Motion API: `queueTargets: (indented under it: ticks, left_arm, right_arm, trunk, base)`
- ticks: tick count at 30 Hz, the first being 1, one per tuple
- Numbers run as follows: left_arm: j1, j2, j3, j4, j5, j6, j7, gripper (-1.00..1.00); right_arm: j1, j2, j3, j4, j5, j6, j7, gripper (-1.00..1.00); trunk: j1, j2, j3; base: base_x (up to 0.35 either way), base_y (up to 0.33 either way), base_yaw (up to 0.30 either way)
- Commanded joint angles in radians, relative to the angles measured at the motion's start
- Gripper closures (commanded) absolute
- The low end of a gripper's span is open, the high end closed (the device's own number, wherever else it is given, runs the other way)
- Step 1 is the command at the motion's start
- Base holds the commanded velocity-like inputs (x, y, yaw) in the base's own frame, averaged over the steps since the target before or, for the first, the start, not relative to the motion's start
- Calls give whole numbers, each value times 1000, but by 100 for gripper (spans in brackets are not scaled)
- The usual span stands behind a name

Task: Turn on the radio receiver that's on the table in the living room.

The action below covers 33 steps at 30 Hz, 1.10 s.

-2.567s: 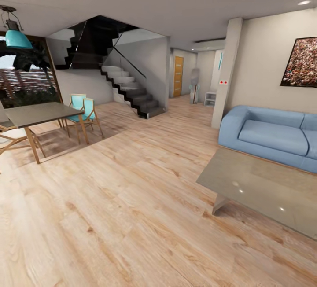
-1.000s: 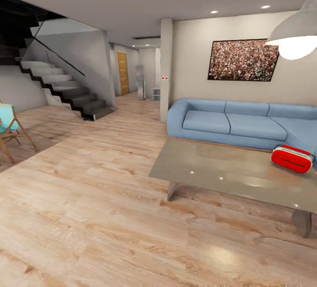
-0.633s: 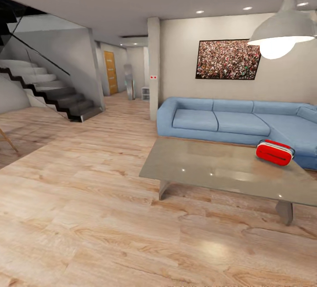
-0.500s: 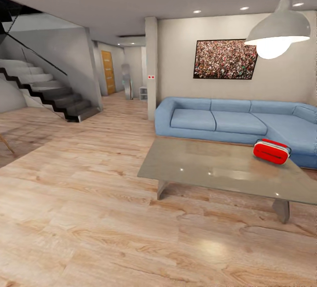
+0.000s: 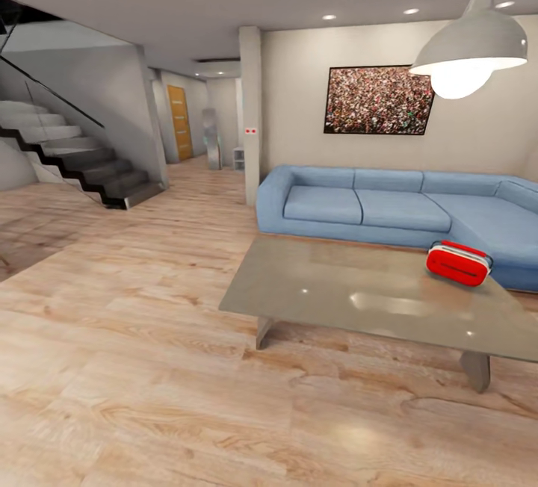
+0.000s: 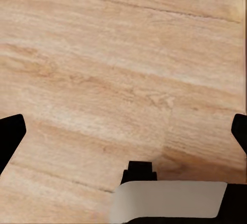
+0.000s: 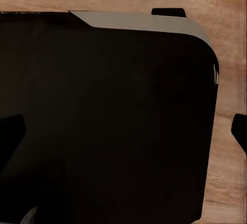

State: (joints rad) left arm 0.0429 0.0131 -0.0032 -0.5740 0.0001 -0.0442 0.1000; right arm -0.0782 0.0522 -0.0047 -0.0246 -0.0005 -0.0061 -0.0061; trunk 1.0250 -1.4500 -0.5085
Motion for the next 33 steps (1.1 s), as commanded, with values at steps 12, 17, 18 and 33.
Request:
queueTargets:
  ticks: [12, 17, 18, 33]
  left_arm:
    - [0, 1, 0, 0, -2, -20, 3, -100]
    - [0, 1, 0, 0, -2, -20, 4, -100]
    - [0, 1, 0, 0, -2, -20, 4, -100]
    - [0, 1, 0, 0, -2, -20, 4, -100]
  right_arm:
    - [0, 0, 2, 0, 1, -1, 0, -100]
    - [0, 0, 0, 0, -1, -1, 0, -100]
    - [0, 0, 0, 0, -1, -1, 0, -100]
    - [0, 0, 0, 0, 0, 0, 0, -100]
  trunk:
    - [0, 0, 0]
    - [0, 0, 0]
    - [0, 0, 0]
    - [0, 0, 0]
  base:
    - [247, -191, -65]
    - [226, -238, -259]
    - [214, -271, -272]
    - [194, -290, -158]
